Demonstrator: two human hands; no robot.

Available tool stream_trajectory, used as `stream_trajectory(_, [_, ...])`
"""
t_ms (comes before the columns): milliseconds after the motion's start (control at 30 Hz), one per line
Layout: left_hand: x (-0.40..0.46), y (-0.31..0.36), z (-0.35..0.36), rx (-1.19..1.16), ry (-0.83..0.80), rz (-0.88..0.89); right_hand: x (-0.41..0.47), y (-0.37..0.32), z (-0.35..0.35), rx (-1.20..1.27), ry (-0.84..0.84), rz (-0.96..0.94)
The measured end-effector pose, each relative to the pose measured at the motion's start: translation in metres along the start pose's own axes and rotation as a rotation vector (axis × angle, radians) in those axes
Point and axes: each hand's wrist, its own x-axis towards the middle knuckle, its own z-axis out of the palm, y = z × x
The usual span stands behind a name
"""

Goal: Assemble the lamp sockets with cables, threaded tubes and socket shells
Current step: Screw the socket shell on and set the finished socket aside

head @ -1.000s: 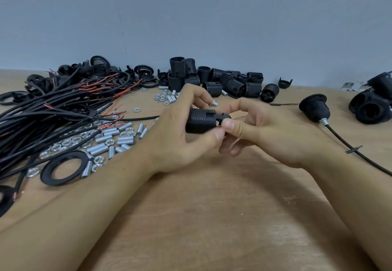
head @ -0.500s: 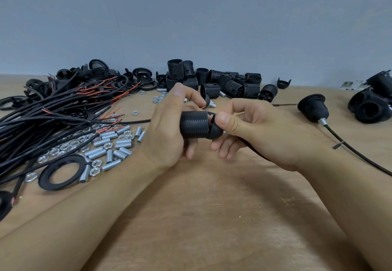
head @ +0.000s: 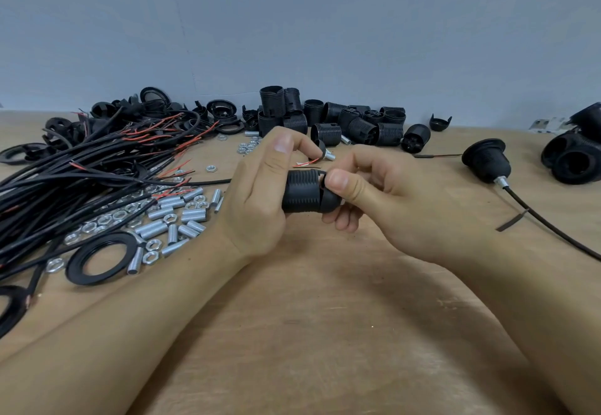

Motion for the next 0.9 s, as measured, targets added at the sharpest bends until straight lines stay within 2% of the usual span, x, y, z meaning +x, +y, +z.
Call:
stream_trajectory(100, [0.002, -0.003, 0.001, 0.081, 0.104, -0.021, -0.002, 0.003, 0.002, -0.072, 0.036, -0.012])
stream_trajectory(167, [0.002, -0.004, 0.001, 0.114, 0.12, -0.035, -0.004, 0.003, 0.003, -0.219, 0.034, -0.025])
stream_trajectory(367, [0.0, 0.003, -0.001, -0.019, 0.048, -0.092, -0.005, 0.001, 0.004, -0.493, 0.066, -0.181])
stream_trajectory(533, [-0.003, 0.008, -0.003, -0.067, -0.006, -0.132, -0.008, 0.0, 0.008, -0.533, 0.044, -0.298])
stream_trajectory(667, [-0.006, 0.007, -0.004, -0.194, -0.053, -0.185, -0.007, -0.001, 0.01, -0.574, 0.01, -0.363])
stream_trajectory(800, [-0.005, 0.002, -0.002, 0.01, 0.019, -0.203, -0.004, 0.006, 0.008, -0.578, -0.019, -0.312])
stream_trajectory(900, [-0.001, 0.002, -0.003, 0.141, 0.021, -0.229, -0.002, 0.009, 0.002, -0.46, -0.048, -0.21])
